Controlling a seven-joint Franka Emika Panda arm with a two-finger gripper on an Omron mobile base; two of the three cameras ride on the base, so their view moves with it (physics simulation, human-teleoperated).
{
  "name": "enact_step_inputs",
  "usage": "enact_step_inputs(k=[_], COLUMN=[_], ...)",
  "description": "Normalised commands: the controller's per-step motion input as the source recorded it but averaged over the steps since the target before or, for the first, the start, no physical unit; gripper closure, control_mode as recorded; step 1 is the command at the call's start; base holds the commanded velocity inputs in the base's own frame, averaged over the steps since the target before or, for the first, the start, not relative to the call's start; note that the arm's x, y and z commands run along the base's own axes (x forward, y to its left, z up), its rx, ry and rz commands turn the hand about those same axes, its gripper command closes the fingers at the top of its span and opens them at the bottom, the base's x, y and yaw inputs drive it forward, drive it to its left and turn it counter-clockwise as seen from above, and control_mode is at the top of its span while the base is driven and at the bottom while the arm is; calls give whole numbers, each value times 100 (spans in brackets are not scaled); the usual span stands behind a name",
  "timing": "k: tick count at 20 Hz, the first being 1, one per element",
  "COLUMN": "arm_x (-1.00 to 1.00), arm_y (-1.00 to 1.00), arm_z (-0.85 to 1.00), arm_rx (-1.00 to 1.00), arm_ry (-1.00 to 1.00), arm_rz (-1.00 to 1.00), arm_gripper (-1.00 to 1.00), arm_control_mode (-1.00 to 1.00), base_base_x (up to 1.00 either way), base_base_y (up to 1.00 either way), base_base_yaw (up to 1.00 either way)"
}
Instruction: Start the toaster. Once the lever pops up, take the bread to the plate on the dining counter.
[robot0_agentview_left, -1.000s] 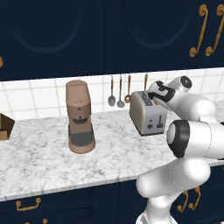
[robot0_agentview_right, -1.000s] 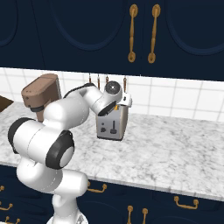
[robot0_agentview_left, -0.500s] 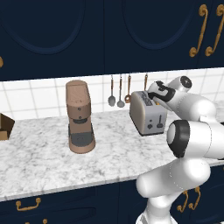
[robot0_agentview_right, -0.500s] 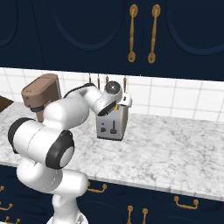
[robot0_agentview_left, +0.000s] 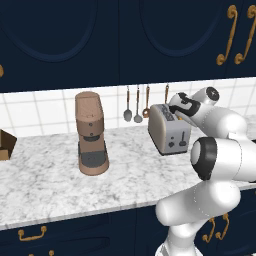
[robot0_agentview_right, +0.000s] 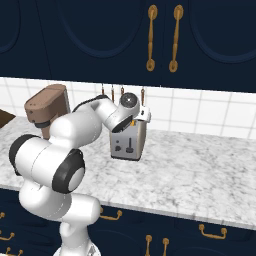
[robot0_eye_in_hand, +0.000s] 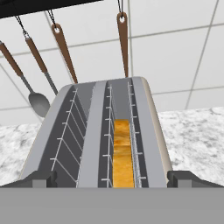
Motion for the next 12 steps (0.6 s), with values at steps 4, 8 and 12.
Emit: enact_step_inputs(k=[4,8,12], arm_x=[0,0,0], arm_y=[0,0,0], arm_z=[0,0,0], arm_rx=[0,0,0], arm_ry=[0,0,0], arm_rz=[0,0,0], arm_gripper=[-100,-100,-100], arm_control_mode=[-100,-100,-100], base_base_x=[0,0,0], base_base_y=[0,0,0], base_base_yaw=[0,0,0])
